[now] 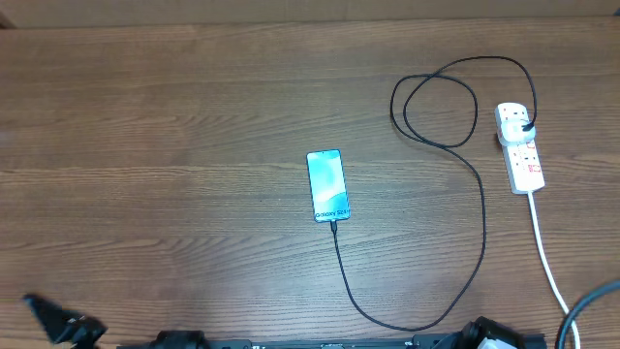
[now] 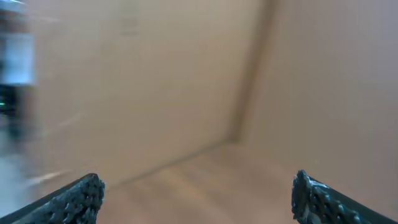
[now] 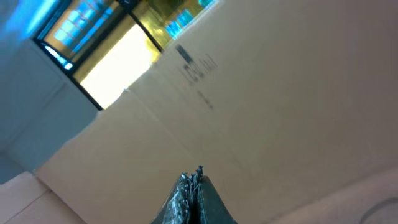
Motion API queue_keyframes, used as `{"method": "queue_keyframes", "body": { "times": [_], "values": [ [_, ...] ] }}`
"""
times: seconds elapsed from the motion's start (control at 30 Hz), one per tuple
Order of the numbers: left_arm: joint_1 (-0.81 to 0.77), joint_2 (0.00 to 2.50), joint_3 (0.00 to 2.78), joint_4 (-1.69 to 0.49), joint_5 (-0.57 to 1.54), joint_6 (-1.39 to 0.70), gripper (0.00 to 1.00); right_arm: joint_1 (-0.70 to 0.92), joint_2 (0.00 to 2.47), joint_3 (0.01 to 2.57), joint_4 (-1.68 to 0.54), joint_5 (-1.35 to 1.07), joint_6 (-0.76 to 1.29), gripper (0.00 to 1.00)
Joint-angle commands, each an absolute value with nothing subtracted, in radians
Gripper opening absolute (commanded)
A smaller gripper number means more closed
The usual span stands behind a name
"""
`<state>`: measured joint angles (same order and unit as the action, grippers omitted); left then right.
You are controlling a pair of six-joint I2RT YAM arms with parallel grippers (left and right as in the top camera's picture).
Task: Plug charger to phone and switch on socket
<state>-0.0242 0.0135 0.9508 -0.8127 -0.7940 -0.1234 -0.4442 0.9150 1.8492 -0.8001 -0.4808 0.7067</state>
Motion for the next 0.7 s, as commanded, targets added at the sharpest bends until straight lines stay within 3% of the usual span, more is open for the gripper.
{"method": "queue_keyframes", "body": {
  "times": [0.0, 0.37, 0.67],
  "values": [
    [-0.021, 0.004, 0.862, -0.691, -0.378, -0.191, 1.0, -0.439, 0.879, 1.845, -0.791, -0.452, 0.707, 0.04],
    [-0.021, 0.005, 0.368, -0.229, -0.057, -0.192, 1.0, -0.439, 0.81, 1.845, -0.786, -0.445, 0.707, 0.05],
    [-0.021, 0.005, 0.209, -0.198, -0.055, -0.236, 1.0, -0.439, 0.802, 1.845, -0.773, -0.446, 0.707, 0.05]
  ]
}}
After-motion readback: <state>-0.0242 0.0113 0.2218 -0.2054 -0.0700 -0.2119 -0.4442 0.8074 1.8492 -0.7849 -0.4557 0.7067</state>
